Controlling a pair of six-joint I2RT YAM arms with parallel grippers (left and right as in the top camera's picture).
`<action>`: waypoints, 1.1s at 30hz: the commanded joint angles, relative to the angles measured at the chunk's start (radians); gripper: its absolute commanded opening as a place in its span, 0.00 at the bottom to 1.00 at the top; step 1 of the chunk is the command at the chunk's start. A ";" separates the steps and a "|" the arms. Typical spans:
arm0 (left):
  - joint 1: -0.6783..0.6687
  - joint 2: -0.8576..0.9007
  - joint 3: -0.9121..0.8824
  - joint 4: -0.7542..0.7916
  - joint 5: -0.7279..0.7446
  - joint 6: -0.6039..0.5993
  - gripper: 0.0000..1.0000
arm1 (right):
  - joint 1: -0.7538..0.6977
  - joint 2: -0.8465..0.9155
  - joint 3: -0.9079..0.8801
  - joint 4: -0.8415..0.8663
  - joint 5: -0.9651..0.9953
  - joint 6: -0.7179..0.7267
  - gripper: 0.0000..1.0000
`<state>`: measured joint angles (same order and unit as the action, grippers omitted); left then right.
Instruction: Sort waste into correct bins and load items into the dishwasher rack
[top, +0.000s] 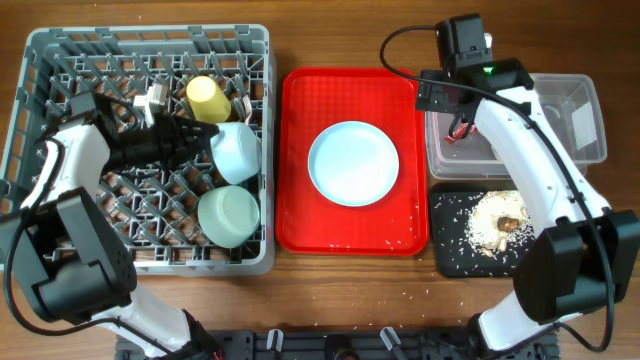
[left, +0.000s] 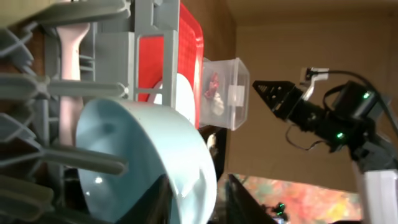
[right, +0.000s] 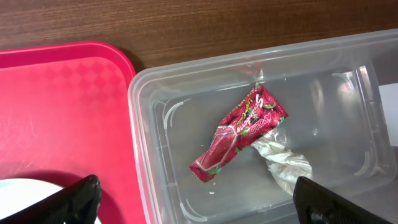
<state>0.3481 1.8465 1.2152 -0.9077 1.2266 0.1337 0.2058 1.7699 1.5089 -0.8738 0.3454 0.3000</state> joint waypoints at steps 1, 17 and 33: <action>0.006 0.002 -0.005 0.011 -0.034 0.018 0.68 | -0.002 -0.007 0.006 0.003 0.020 -0.012 1.00; 0.032 -0.369 0.119 -0.106 -0.282 -0.142 1.00 | -0.002 -0.007 0.006 0.003 0.020 -0.012 1.00; -0.488 -0.227 0.118 -0.096 -1.072 -0.360 0.04 | -0.002 -0.007 0.006 0.002 0.019 -0.011 1.00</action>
<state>-0.1249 1.5864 1.3270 -1.0023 0.4305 -0.1360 0.2058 1.7699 1.5089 -0.8738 0.3454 0.3000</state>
